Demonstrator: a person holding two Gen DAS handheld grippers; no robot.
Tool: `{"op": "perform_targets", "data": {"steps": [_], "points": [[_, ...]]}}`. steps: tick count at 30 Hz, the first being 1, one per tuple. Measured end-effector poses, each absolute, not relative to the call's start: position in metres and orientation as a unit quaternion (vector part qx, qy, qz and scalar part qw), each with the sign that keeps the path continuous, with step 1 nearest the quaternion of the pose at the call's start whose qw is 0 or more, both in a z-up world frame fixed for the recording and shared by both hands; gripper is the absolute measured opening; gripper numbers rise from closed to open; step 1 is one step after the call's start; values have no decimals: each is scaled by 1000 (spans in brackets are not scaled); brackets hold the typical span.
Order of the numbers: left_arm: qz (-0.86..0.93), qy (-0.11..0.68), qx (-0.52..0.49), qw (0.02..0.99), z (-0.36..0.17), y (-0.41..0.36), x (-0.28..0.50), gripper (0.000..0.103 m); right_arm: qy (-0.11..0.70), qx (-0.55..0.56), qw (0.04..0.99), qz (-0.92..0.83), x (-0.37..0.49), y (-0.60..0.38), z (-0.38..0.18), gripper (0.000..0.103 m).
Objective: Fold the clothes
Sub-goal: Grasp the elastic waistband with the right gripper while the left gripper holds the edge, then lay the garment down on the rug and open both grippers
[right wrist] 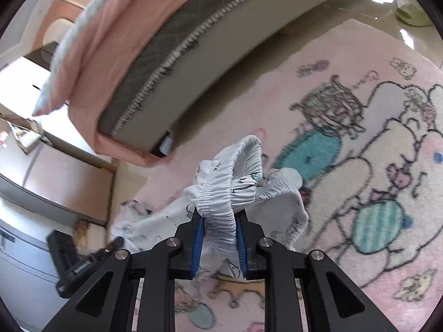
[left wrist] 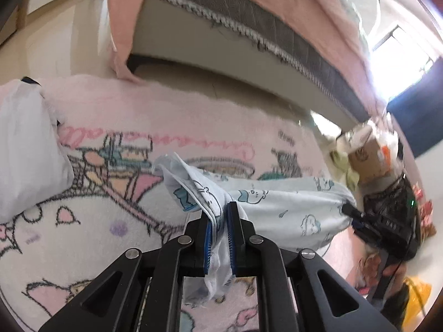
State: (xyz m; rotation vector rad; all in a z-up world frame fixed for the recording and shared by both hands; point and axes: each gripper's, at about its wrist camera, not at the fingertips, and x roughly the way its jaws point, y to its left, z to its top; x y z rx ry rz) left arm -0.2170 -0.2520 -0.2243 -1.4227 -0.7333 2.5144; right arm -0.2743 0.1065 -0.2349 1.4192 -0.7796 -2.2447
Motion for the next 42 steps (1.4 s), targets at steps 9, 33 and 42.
{"op": "perform_targets", "data": {"steps": [9, 33, 42], "points": [[795, -247, -545, 101, -282, -237, -208, 9, -273, 563, 149, -766, -272, 123, -281, 19], [724, -281, -625, 75, -366, -237, -169, 10, -257, 656, 76, -706, -232, 153, -364, 19], [734, -247, -629, 58, -349, -231, -174, 10, -264, 657, 68, -703, -233, 150, -361, 22]]}}
